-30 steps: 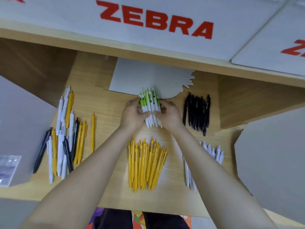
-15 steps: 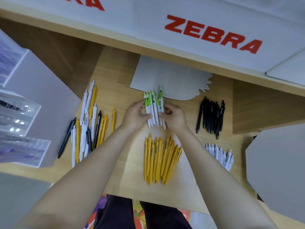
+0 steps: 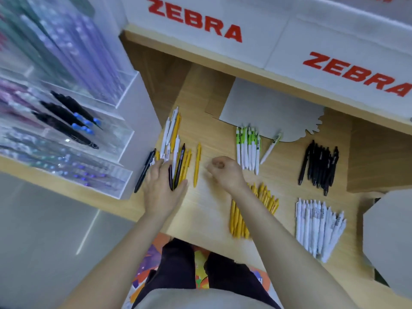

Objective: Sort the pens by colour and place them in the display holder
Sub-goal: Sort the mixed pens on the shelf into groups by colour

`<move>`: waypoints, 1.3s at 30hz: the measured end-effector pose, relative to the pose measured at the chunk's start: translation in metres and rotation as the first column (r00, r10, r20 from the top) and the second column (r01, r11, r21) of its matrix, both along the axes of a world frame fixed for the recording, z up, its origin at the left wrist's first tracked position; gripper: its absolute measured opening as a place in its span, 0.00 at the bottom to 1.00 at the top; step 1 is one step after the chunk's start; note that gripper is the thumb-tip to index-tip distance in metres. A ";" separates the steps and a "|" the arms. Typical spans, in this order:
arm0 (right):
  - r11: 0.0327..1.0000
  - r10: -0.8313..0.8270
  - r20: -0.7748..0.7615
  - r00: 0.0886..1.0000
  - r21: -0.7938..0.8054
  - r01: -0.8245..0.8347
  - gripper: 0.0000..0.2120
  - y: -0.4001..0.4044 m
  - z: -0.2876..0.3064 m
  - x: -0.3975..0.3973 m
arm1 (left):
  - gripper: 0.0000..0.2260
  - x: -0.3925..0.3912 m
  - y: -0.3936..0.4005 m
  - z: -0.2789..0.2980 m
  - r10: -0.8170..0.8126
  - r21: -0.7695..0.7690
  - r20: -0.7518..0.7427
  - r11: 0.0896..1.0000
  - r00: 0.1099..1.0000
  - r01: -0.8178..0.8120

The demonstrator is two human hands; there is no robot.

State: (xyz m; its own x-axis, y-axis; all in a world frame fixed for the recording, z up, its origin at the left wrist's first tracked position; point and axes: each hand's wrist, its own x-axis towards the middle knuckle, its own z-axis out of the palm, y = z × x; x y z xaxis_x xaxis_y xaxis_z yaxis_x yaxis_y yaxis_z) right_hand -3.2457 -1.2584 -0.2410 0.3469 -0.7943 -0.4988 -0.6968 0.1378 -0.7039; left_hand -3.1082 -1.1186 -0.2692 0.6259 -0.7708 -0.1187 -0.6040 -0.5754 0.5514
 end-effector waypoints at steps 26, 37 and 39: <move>0.993 0.112 -0.247 0.963 0.052 -0.102 0.15 0.052 -0.020 0.112 | 0.40 0.031 0.038 -0.046 -0.053 -0.038 0.092 0.998 0.994 0.056; 0.965 -0.034 -0.093 0.995 0.258 0.057 0.16 0.046 -0.010 0.115 | 0.34 0.033 0.041 -0.054 -0.171 0.059 0.059 0.984 0.984 0.167; 0.968 0.005 -0.115 0.993 0.249 0.024 0.20 0.046 -0.010 0.117 | 0.35 0.033 0.042 -0.055 -0.170 0.061 0.056 0.984 0.984 0.167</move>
State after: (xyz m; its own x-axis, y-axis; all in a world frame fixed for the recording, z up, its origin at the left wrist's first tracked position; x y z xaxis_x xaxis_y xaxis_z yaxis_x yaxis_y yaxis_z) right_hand -3.1287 -1.2120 -0.2512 0.2697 -0.6422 -0.7175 -0.7681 0.3059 -0.5625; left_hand -3.0754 -1.0771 -0.3238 0.4949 -0.8591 -0.1303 -0.7267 -0.4915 0.4800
